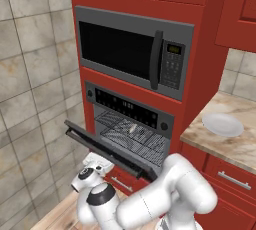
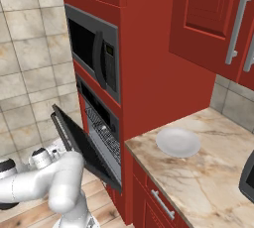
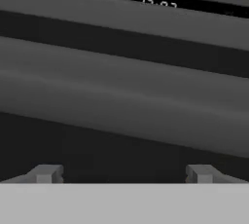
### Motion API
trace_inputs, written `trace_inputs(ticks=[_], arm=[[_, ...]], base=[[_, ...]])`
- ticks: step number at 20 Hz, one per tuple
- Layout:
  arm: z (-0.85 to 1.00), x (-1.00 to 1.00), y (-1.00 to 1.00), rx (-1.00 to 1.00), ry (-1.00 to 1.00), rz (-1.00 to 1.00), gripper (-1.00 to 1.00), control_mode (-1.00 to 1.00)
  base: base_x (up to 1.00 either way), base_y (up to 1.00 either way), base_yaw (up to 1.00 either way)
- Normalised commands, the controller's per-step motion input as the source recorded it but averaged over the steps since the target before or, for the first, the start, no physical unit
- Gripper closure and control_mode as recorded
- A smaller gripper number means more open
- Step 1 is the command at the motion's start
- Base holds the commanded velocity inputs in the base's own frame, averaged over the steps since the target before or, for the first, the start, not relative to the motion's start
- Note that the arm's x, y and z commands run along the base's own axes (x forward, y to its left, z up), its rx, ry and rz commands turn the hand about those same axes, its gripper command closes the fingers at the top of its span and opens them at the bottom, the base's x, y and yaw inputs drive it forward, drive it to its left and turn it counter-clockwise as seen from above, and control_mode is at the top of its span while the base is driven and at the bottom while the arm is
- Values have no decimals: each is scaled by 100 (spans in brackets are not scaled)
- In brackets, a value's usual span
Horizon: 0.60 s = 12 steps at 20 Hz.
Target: Place the fish on the top rack of the oven, and slide the tray back inside. Close the oven door.
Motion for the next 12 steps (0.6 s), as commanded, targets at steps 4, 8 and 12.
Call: trace_inputs(ticks=[4, 8, 12], arm=[[0, 98, -61, -25, -52, -13, -100, -100], [-4, 100, -93, -8, -42, -11, -100, -100], [-18, 100, -100, 0, -34, -10, -100, -100]], base=[[0, 0, 0], [0, 0, 0], [0, 0, 0]])
